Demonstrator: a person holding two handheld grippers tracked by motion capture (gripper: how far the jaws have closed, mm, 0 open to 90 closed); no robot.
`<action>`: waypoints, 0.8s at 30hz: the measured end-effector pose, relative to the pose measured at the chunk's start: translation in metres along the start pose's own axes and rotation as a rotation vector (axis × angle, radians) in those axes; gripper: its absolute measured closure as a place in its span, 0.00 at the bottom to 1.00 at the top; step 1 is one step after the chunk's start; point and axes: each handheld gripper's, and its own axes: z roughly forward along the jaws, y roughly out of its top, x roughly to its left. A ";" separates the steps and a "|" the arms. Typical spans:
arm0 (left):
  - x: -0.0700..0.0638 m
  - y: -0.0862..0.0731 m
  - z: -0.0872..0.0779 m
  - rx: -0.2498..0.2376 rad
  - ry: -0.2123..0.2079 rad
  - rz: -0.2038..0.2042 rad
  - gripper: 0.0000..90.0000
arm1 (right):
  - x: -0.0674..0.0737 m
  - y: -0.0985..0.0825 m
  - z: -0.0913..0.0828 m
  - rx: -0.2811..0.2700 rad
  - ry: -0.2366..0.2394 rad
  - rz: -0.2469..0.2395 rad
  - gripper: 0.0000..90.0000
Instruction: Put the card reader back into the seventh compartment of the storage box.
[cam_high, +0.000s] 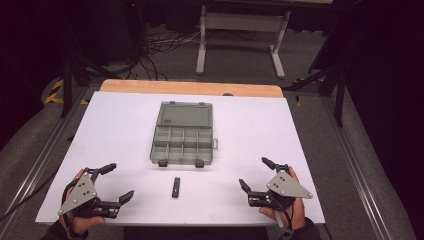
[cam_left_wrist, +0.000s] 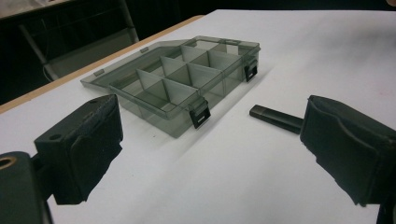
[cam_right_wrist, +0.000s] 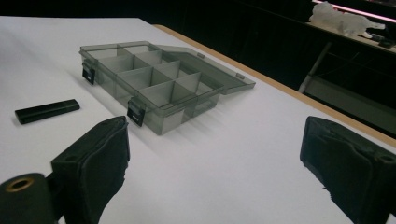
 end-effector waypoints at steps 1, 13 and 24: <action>0.000 0.000 0.000 -0.004 -0.004 -0.004 0.07 | 0.000 -0.001 0.001 0.001 0.011 0.004 0.11; -0.003 -0.005 0.001 0.032 -0.021 0.006 0.07 | 0.010 0.005 0.025 0.091 0.157 -0.045 0.09; -0.004 -0.009 0.002 0.059 -0.016 0.005 0.07 | 0.031 0.021 0.058 0.143 0.327 -0.102 0.09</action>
